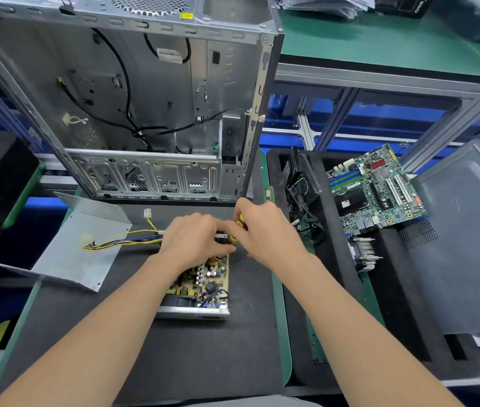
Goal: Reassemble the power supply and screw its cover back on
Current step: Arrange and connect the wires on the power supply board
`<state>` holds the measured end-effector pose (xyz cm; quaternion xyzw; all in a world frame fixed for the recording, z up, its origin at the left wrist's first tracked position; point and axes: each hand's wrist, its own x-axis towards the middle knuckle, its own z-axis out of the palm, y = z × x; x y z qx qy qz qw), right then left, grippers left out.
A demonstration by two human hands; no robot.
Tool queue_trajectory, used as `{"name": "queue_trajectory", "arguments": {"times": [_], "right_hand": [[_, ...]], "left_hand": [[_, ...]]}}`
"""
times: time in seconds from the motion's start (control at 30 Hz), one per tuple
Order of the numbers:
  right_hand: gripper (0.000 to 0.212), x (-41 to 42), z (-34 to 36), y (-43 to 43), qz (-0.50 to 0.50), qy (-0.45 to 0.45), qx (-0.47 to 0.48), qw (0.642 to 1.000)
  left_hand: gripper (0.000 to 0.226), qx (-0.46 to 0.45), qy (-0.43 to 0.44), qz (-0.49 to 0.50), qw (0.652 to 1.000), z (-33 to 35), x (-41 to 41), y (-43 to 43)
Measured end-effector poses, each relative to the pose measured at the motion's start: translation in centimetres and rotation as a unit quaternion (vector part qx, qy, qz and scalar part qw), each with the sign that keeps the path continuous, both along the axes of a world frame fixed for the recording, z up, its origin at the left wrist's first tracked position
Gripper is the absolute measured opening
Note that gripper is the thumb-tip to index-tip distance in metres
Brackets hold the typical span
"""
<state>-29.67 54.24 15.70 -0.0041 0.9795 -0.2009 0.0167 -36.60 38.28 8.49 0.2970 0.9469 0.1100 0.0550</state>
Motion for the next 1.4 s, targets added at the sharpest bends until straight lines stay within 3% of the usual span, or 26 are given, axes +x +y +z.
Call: {"name": "queue_trajectory", "arguments": {"times": [0.17,0.27,0.4,0.47,0.53,0.6,0.73,1.03,1.17,1.3,1.4], "right_hand": [[0.038,-0.2,-0.5,-1.2,-0.071,-0.001,0.018,0.997],[0.035,-0.1,0.5,-0.6,0.024,0.024,0.045,0.998],[0.011,0.2,1.6,1.0,0.211,0.006,0.094,0.973],[0.023,0.0,1.6,1.5,0.222,-0.016,0.102,0.970],[0.026,-0.2,1.4,1.6,0.192,-0.028,0.083,0.977],[0.024,-0.3,1.2,1.5,0.158,-0.034,0.068,0.985],[0.008,-0.3,0.9,1.4,0.090,-0.022,0.008,0.996],[0.047,0.0,-0.8,-0.4,-0.078,0.042,0.035,0.995],[0.041,0.2,0.5,-0.1,0.022,0.068,0.058,0.996],[0.006,0.4,1.5,1.6,0.210,0.035,0.093,0.973],[0.021,0.2,1.0,1.8,0.189,0.001,0.076,0.979]], "left_hand": [[0.036,-0.009,-0.001,0.004,1.000,0.0,0.0,0.2],[0.037,-0.009,-0.002,0.009,1.000,0.0,-0.1,0.2],[0.042,0.008,-0.002,0.007,1.000,-0.1,-0.1,0.0],[0.035,0.012,-0.006,0.006,1.000,-0.3,-0.2,0.0],[0.024,0.022,-0.003,0.005,1.000,-0.4,-0.3,0.0],[0.031,0.022,0.006,0.006,1.000,-0.5,-0.3,0.1],[0.031,0.020,0.004,0.005,1.000,-0.4,-0.2,0.1],[0.031,0.018,-0.009,0.004,1.000,-0.2,-0.2,0.1],[0.022,0.005,-0.005,0.010,1.000,-0.1,-0.1,0.2],[0.018,0.028,-0.024,0.003,0.999,0.0,-0.1,0.0],[0.019,0.030,-0.030,0.007,0.999,0.0,-0.1,0.1]]}}
